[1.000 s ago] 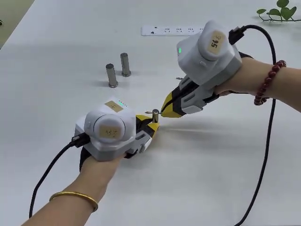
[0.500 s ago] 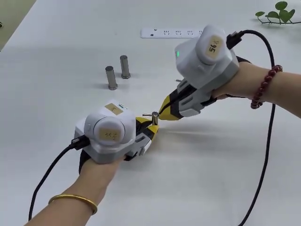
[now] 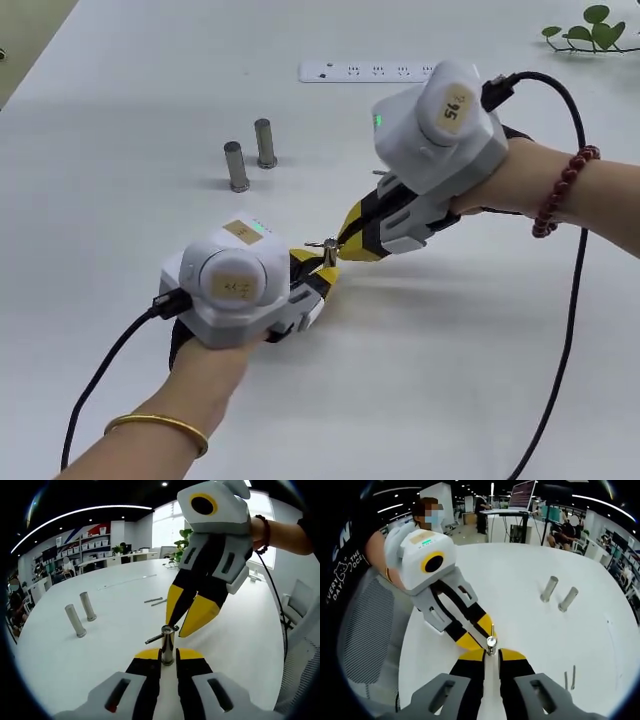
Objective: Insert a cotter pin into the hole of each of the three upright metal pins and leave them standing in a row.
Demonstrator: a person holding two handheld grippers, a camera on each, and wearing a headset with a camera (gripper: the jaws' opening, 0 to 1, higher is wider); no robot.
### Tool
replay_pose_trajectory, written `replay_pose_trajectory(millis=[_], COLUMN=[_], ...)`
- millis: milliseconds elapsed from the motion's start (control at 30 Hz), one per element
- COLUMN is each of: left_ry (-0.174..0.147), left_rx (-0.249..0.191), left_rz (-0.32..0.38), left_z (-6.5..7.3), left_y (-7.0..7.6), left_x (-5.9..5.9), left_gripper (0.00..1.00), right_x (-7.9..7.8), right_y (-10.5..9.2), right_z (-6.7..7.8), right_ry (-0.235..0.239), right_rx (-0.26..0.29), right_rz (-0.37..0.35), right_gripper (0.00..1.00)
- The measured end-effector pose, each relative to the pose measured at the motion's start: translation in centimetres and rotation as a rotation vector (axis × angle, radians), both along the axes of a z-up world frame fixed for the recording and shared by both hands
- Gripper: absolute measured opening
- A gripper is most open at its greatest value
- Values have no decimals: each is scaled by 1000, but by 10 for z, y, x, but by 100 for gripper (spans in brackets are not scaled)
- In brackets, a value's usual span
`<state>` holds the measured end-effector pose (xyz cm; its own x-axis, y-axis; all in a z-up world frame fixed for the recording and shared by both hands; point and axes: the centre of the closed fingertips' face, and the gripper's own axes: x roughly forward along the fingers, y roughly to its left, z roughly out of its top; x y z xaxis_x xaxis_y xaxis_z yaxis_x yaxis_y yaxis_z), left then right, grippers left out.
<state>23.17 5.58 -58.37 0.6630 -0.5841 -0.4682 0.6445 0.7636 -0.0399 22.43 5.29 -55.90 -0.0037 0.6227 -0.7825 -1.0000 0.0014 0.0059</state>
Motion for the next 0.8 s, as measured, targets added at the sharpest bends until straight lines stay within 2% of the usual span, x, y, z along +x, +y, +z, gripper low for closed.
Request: replay_pose_trajectory(millis=[333,533,667,700,800], left_ry=[10,-3,-2,-5,-13], left_rx=[-3,-8,-14,-13,-6], left_rz=[51,79,102,103,106], left_z=[-4,-3,-3,-3,-4], left_y=[0,-2,-1,-2,-2], left_x=[2,4,6,6,7], left_gripper=[9,8,6,6,6], right_x=[4,7,8,9,10], right_y=[-11,-21,-26,-27,-30], right_z=[4,6,12,14,14], right_ry=[9,-1,0,0,3], right_rx=[52,79,121,148,162], right_rz=[-95,-160,-226,-257,-284], right_gripper=[9,13,14,15,17])
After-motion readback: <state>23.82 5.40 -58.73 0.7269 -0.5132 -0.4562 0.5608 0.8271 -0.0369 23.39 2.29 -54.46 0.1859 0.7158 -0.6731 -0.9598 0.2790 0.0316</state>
